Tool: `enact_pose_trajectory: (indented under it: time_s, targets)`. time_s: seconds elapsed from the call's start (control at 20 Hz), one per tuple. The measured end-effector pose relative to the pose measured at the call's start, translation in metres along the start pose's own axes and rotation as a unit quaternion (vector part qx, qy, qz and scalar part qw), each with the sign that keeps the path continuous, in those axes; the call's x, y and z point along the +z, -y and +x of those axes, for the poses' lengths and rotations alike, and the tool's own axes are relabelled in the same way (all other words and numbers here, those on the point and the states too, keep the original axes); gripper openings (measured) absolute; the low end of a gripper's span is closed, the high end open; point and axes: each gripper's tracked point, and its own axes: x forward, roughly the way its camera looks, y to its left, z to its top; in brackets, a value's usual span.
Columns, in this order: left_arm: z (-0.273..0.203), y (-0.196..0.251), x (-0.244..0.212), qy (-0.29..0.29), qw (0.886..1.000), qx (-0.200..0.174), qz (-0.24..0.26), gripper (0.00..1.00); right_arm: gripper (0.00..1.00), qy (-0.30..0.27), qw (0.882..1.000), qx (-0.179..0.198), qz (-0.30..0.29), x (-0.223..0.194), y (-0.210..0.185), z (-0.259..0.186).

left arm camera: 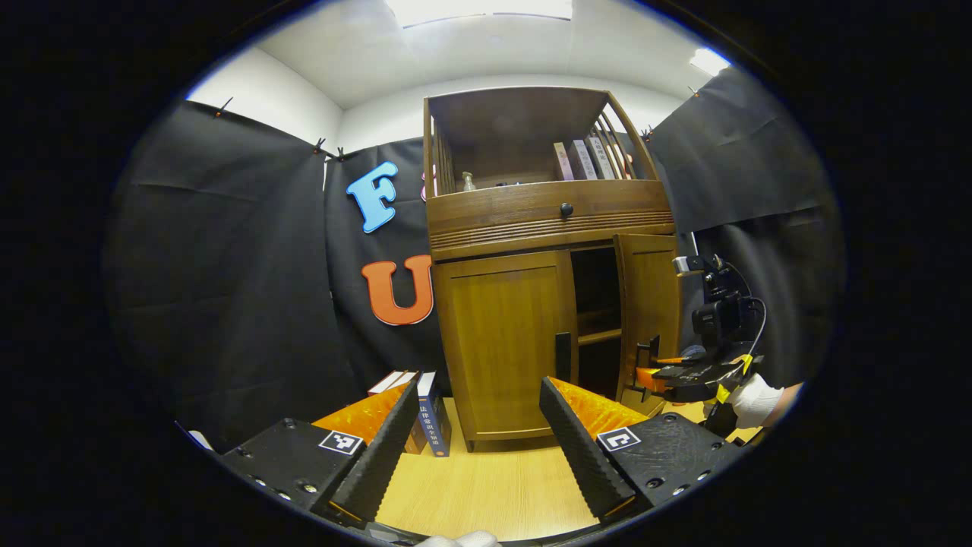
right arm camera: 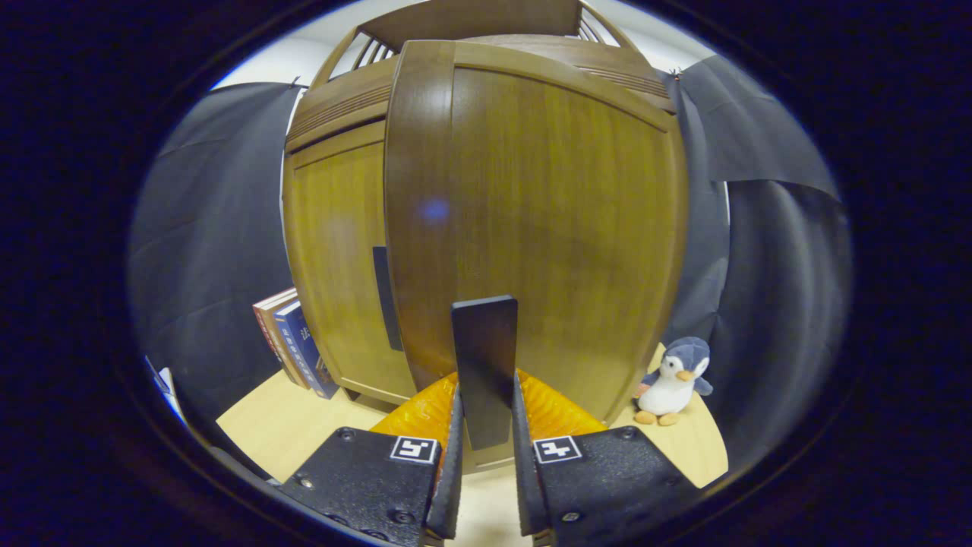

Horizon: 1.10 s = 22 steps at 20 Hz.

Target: Open the right door of the double-door shoe cabinet with the right hand, and open the left door with the left hand.

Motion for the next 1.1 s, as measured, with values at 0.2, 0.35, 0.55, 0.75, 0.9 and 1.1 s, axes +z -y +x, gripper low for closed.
enact_pose_trajectory:
  time_s: [0.2, 0.35, 0.55, 0.75, 0.9, 1.1]
  targets:
    - [0.002, 0.016, -0.001, 0.002, 0.999, -0.039, -0.002, 0.96, 0.32, 0.000, 1.000, -0.027, 0.017, -0.009, 0.019, -0.027]
    - [0.007, 0.031, 0.000, 0.005, 0.997, -0.075, -0.006, 0.96, 0.31, 0.000, 0.998, -0.053, 0.029, -0.014, 0.036, -0.046]
    - [0.016, 0.057, -0.004, -0.004, 0.991, -0.131, -0.002, 0.96, 0.26, 0.006, 0.996, -0.081, 0.046, -0.020, 0.058, -0.068]
    - [0.025, 0.081, -0.001, -0.001, 0.987, -0.164, -0.004, 1.00, 0.19, 0.010, 0.992, -0.110, 0.055, -0.025, 0.086, -0.085]
    - [0.028, 0.101, 0.001, 0.004, 0.983, -0.185, -0.010, 0.96, 0.12, 0.009, 0.991, -0.117, 0.062, -0.028, 0.103, -0.094]
    - [0.034, 0.121, 0.000, 0.007, 0.980, -0.197, -0.001, 1.00, 0.06, 0.002, 0.988, -0.139, 0.061, -0.030, 0.141, -0.105]
